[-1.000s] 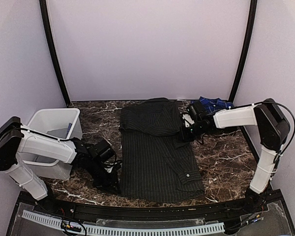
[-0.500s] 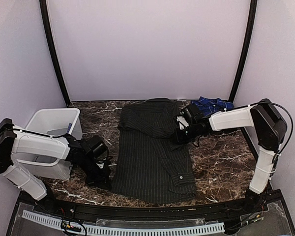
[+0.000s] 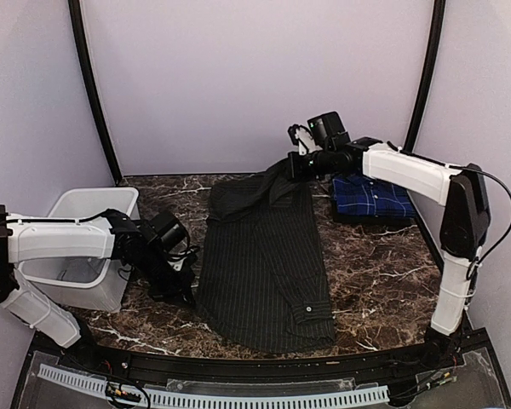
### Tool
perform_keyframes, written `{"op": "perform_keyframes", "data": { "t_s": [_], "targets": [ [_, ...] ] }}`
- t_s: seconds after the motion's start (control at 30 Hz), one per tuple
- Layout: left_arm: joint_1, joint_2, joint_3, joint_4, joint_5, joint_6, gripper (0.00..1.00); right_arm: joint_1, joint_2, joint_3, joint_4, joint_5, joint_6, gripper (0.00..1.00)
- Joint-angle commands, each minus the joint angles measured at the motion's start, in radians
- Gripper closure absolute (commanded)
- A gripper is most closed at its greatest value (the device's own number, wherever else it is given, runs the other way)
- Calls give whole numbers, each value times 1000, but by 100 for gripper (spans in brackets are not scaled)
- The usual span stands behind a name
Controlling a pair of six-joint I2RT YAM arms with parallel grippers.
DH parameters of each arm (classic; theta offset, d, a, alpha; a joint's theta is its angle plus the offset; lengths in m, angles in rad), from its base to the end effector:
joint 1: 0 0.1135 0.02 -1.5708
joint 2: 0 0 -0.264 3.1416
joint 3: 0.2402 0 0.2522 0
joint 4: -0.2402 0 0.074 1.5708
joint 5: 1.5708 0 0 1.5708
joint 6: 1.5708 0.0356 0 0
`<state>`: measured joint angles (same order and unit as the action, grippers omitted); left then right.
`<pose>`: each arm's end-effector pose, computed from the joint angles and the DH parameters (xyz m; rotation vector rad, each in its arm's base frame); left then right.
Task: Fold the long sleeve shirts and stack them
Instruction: Pick up the shirt from the center of the board, then fold the 1/3-folded shirt at the center of the board.
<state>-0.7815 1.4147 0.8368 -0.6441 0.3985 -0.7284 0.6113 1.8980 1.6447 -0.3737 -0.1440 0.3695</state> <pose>0.1702 -0.1883 0.1904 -0.1872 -3.0102 0.8072 0.3619 0.2599 0.2961 -0.3582 2.2528 0.6930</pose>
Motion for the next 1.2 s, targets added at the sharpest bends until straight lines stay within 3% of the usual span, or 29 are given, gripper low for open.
{"op": "perform_keyframes", "data": {
  "t_s": [0.0, 0.13, 0.4, 1.17],
  "targets": [
    [-29, -10, 85, -69, -25, 110, 100, -56, 67, 197, -86, 20, -41, 100],
    [-64, 35, 144, -73, -16, 155, 100, -85, 90, 293, -118, 19, -52, 100],
    [-121, 161, 301, -76, 62, 259, 100, -185, 58, 331, -131, -20, -42, 100],
    [-217, 369, 481, -43, 223, 350, 100, -325, -183, 122, -140, 26, -61, 100]
  ]
}}
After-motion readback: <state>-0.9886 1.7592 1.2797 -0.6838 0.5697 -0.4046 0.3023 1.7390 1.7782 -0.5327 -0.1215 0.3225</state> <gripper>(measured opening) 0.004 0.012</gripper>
